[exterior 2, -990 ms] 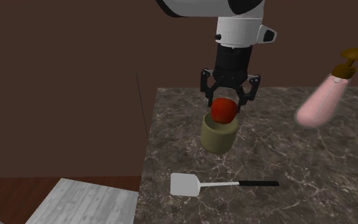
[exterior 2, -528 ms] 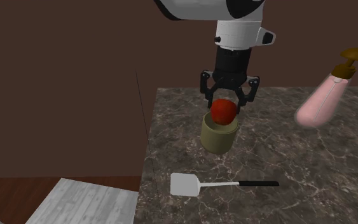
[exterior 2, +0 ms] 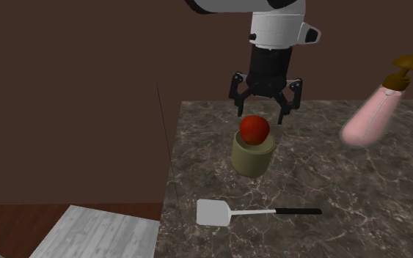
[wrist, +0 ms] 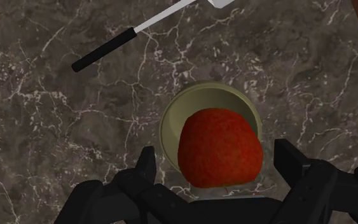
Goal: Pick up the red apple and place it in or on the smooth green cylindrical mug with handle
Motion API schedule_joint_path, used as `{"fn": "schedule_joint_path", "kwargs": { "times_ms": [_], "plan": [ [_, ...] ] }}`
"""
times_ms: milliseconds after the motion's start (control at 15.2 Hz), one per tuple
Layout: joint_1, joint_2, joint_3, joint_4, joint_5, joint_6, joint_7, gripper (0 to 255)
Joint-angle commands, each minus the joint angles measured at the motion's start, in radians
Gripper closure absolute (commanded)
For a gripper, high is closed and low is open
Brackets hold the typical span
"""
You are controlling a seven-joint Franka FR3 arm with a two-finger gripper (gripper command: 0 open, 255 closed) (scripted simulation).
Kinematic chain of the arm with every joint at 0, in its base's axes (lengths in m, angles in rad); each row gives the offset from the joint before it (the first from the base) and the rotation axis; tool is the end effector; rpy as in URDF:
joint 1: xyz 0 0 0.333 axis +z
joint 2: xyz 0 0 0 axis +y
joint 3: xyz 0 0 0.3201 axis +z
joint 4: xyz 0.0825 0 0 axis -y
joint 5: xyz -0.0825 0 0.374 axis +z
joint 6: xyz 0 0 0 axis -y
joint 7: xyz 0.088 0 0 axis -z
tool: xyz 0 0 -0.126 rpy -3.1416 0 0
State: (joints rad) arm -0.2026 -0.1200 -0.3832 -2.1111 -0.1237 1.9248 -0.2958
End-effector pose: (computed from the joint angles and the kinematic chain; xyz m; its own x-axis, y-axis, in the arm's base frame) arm 0.4081 -0.2884 0.4475 0.9671 -0.2373 -0.0917 -0.2342 -0.9712 0.0428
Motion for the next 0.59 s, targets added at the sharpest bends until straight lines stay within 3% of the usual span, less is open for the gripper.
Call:
{"fn": "schedule_joint_path", "kwargs": {
  "times_ms": [0,528],
  "plan": [
    [0.002,-0.016,0.005,0.044,-0.002,-0.060,0.002,0],
    [0.004,-0.018,0.007,0.068,-0.002,-0.086,0.002,0]
  ]
}}
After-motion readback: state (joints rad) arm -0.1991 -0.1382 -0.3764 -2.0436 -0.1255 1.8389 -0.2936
